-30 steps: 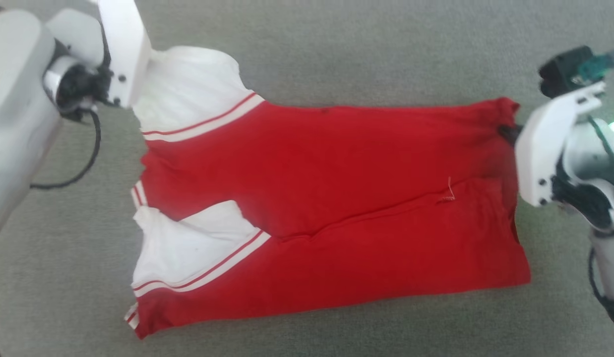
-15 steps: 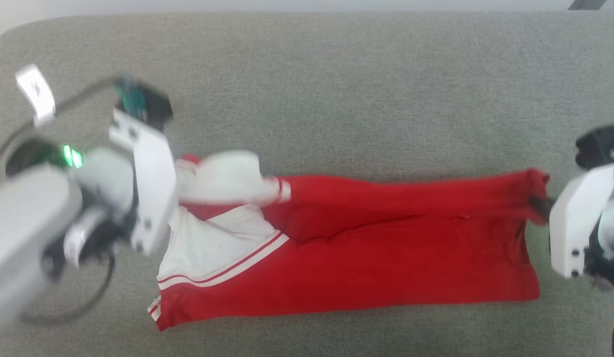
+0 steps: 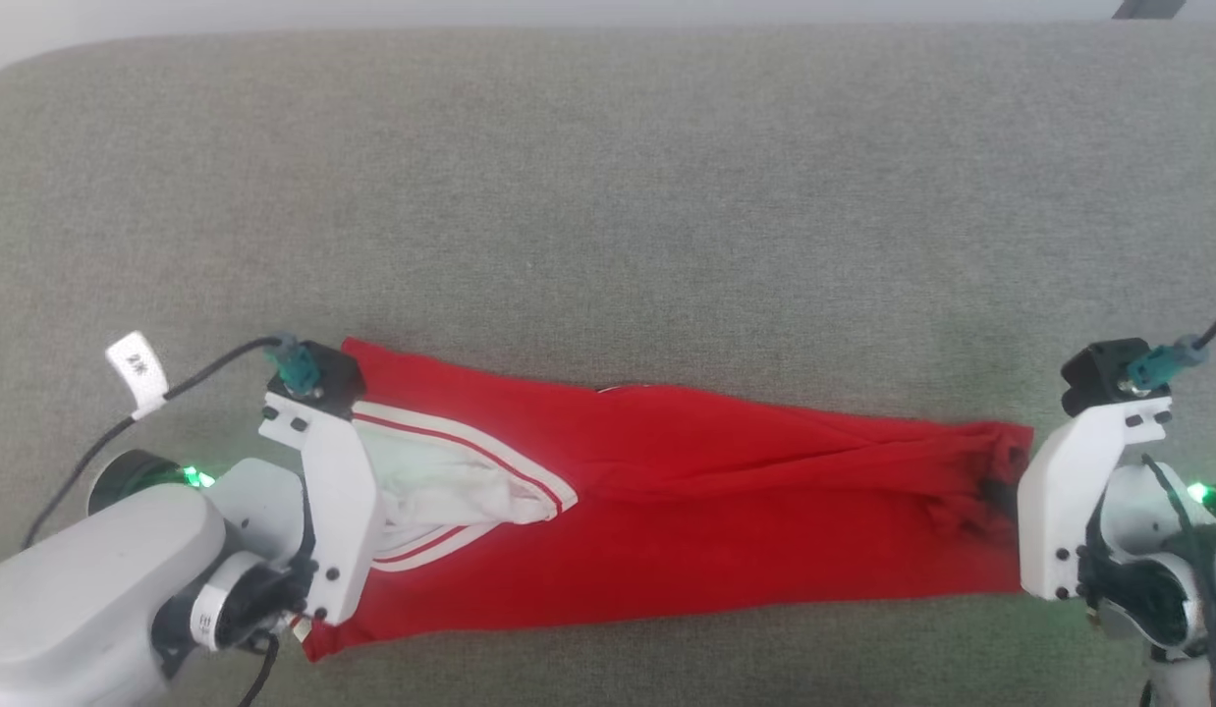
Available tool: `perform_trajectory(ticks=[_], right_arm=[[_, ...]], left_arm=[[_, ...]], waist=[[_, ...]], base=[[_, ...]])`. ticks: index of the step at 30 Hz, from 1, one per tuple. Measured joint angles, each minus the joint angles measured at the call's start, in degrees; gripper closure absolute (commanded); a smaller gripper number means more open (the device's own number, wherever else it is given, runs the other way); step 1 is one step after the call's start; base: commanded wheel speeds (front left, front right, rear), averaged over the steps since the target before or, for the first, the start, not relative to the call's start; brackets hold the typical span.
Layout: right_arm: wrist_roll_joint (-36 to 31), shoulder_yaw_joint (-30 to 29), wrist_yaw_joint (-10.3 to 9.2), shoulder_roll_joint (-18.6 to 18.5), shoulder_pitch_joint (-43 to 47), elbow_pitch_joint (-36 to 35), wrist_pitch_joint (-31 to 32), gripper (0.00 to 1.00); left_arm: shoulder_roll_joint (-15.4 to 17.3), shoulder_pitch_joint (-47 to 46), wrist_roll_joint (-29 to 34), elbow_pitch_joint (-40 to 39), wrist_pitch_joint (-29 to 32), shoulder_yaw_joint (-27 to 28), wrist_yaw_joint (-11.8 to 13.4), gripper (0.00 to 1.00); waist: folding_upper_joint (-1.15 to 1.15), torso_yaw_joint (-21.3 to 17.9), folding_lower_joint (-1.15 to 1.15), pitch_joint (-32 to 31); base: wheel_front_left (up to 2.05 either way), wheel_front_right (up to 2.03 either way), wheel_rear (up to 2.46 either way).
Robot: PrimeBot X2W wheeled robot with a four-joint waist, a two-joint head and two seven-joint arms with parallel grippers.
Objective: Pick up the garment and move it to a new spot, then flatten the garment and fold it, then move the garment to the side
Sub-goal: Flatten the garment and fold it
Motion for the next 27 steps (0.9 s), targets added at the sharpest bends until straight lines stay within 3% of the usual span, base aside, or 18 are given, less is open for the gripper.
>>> perform_trajectory(ticks=[1, 2, 3, 4, 11, 15, 27], right_arm=[[-0.1, 0.4, 0.00, -0.3, -0.4, 0.8, -0.6, 0.00], [0.2, 0.7, -0.01, -0.3, -0.7, 1.4, -0.9, 0.00], [0.4, 1.0, -0.01, -0.5, -1.0, 1.7, -1.0, 0.00], [0.5, 1.5, -0.01, -0.9, -1.1, 1.7, -1.1, 0.00], [1.4, 1.0, 0.00, -2.9, -0.2, -1.3, -2.1, 0.00], [1.2, -0.3, 0.00, -2.4, 1.6, -3.5, -3.2, 0.00], [-0.5, -5.7, -0.01, 0.1, 5.0, -2.4, -5.7, 0.00]], left_arm=[[-0.7, 0.4, -0.8, 1.5, -1.1, 0.4, -0.5, 0.93], [-1.1, 0.4, -1.4, 2.7, -1.7, 0.6, -1.0, 0.79], [-1.3, 0.5, -1.4, 3.5, -2.1, 0.7, -1.4, 0.53], [-1.3, 0.8, -1.5, 4.1, -2.9, 1.0, -1.5, 0.03], [-0.5, 2.6, -1.2, 3.0, -7.9, 2.4, -1.8, 0.00], [0.0, 4.5, 0.2, 0.6, -13.7, 3.4, -1.5, 0.00], [0.4, 14.7, 3.5, 2.0, -41.4, 9.9, -0.3, 0.00]], waist=[[0.00, -0.1, 0.00, -0.2], [0.00, -0.2, 0.00, -0.4], [0.00, -0.2, 0.00, -0.7], [0.00, -0.2, 0.00, -1.0], [0.00, 0.1, 0.00, -3.8], [0.00, 0.4, 0.00, -5.3], [0.00, 2.0, 0.00, -7.5]], base=[[0.00, 0.00, 0.00], [0.00, 0.00, 0.00], [0.00, 0.00, 0.00], [0.00, 0.00, 0.00], [0.00, 0.00, 0.00], [0.00, 0.00, 0.00], [0.00, 0.00, 0.00]])
